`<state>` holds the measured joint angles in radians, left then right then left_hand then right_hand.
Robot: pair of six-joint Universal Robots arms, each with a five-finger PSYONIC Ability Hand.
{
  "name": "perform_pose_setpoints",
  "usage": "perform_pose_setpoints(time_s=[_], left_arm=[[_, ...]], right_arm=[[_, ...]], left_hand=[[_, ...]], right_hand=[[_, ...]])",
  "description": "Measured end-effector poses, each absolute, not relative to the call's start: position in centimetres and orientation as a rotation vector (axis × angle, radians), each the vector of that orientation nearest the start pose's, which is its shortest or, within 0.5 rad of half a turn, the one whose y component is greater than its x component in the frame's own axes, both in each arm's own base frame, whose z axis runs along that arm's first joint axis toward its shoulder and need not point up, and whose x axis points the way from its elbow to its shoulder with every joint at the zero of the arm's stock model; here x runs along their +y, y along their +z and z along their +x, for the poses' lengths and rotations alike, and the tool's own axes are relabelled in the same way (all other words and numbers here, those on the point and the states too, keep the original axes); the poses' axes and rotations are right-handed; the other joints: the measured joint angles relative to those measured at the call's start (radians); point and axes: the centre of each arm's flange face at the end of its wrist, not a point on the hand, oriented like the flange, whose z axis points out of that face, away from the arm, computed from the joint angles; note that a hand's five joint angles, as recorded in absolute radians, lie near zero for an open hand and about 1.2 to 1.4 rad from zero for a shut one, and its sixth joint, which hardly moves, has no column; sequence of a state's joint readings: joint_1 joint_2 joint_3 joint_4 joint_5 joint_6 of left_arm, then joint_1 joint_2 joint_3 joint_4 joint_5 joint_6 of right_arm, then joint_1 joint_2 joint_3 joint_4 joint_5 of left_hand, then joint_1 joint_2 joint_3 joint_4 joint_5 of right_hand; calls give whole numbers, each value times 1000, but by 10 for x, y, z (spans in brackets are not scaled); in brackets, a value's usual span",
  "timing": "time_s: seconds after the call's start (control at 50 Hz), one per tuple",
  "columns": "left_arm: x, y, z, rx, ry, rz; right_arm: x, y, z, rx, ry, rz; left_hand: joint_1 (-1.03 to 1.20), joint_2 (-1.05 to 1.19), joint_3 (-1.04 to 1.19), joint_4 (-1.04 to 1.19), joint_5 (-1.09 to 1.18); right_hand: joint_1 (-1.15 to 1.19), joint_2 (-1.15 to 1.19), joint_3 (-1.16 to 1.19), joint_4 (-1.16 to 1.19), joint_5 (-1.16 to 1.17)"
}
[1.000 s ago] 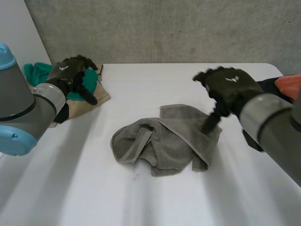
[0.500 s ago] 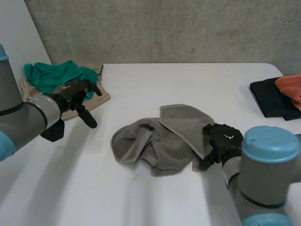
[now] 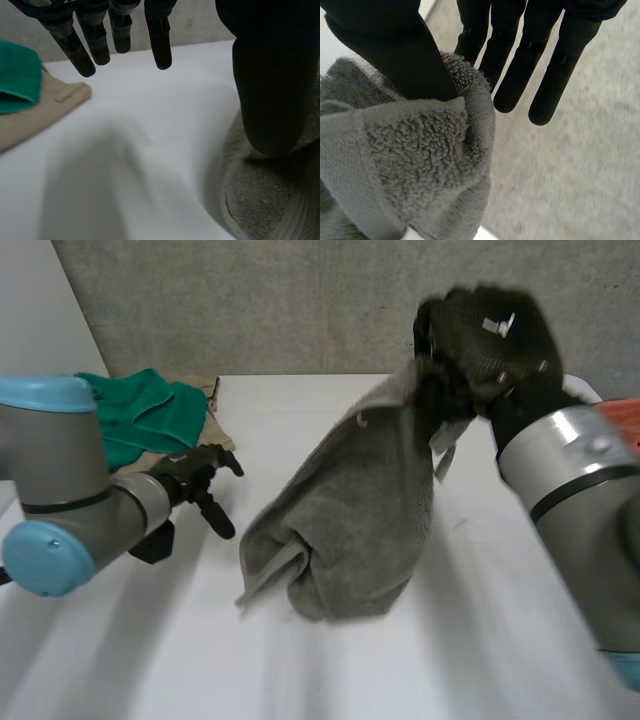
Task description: Fold the laundry.
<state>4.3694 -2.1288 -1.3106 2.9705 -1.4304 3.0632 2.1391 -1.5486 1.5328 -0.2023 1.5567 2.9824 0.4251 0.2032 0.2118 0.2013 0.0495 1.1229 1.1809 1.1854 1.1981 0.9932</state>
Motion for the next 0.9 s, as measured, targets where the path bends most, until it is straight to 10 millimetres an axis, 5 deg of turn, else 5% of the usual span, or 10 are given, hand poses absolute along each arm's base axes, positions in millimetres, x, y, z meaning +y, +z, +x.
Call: perform_pose_setpoints(time_s=[0.16, 0.32, 0.4, 0.52, 0.62, 0.72, 0.9], left_arm=[[-294, 161, -293, 3046, -1685, 537], [-261, 168, -321, 3314, -1507, 585], [-261, 181, -315, 3339, -1496, 520], [-288, 207, -278, 3207, -1634, 310], [-294, 207, -256, 3158, -1624, 315], [-286, 192, -257, 3167, -1563, 449], [-275, 167, -290, 3130, -1582, 606]], right_arm=[[-182, 375, 284, 1608, -2111, -684], [-192, 377, 284, 1607, -2121, -674], [-206, 365, 284, 1653, -2127, -680], [-217, 350, 284, 1711, -2119, -703], [-215, 353, 287, 1696, -2115, -707], [-202, 370, 291, 1617, -2120, -694], [-170, 407, 295, 1472, -2115, -656]], left_hand=[[0, 0, 0, 0, 0], [0, 0, 0, 0, 0], [0, 0, 0, 0, 0], [0, 0, 0, 0, 0], [0, 0, 0, 0, 0], [0, 0, 0, 0, 0], [0, 0, 0, 0, 0]], right_hand=[[0, 0, 0, 0, 0], [0, 0, 0, 0, 0], [0, 0, 0, 0, 0], [0, 0, 0, 0, 0], [0, 0, 0, 0, 0], [0, 0, 0, 0, 0], [0, 0, 0, 0, 0]])
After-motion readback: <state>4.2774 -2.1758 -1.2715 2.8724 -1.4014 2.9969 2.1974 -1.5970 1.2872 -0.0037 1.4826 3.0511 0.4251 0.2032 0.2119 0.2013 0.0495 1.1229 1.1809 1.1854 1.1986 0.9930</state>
